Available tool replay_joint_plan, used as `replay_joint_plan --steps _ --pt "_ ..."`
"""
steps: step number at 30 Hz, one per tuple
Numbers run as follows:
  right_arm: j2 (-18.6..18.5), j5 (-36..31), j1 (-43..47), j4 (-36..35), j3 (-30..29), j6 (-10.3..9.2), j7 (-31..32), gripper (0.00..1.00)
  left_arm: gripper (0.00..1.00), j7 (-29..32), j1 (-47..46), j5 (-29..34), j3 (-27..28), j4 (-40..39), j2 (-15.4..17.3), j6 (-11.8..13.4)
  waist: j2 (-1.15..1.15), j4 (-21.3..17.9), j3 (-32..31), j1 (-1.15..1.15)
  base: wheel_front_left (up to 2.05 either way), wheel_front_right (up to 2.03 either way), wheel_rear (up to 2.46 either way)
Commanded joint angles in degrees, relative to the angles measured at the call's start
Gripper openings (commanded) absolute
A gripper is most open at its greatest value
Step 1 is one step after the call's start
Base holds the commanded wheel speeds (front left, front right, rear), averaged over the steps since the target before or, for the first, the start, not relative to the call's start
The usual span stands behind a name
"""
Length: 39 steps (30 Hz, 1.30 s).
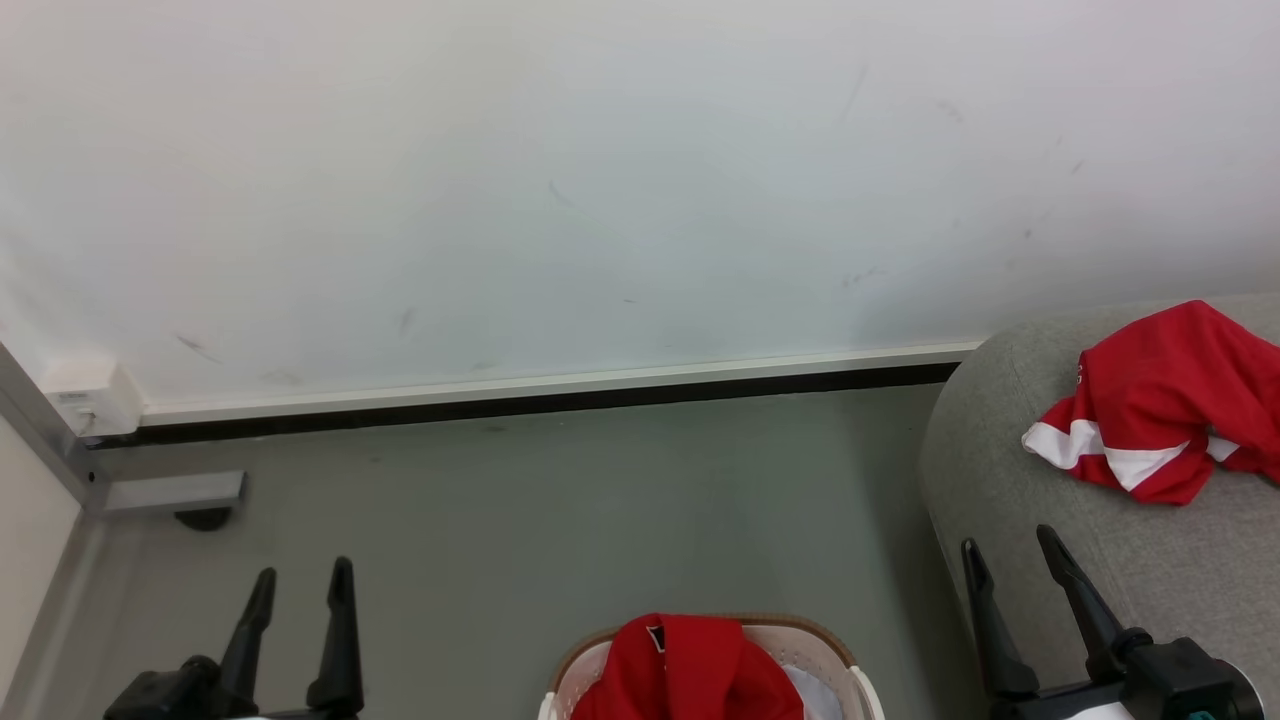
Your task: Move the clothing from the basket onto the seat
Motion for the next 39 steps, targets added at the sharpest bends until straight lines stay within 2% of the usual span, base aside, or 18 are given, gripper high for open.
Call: replay_joint_plan --steps 1,10,23,33,39 --pt "0.24 -0.83 0.34 -0.41 -0.22 -0.12 -0.32 1.00 1.00 -0.02 -0.14 1.25 0.92 0.47 -0.73 -0.84 0.00 0.02 0.02 0.00 0.00 0.00 0.00" --pt "0.60 -1.31 -0.28 -0.33 0.17 -0.12 -0.29 1.00 1.00 -0.02 -1.14 3.53 3.05 1.79 -2.65 -3.26 0.00 -0.27 -0.03 0.00 0.00 0.00 0.00" --pt "0.69 -0.49 -0.86 0.55 0.69 -0.12 -0.30 1.00 1.00 -0.02 -1.58 3.65 4.00 2.81 -3.98 -4.24 0.00 -1.55 0.05 0.00 0.00 0.00 0.00" --pt "0.65 -1.04 -1.77 0.33 -0.99 -0.12 -0.30 1.00 1.00 -0.02 -2.95 3.76 0.71 2.71 -4.14 -4.33 0.00 -4.91 1.59 0.00 0.00 0.00 0.00" --pt "0.69 -0.08 -2.47 -0.63 -1.72 -0.12 -0.30 1.00 1.00 -0.01 -5.07 3.28 -3.69 4.26 -2.70 -4.35 0.00 -8.61 4.31 0.00 0.00 0.00 0.00"
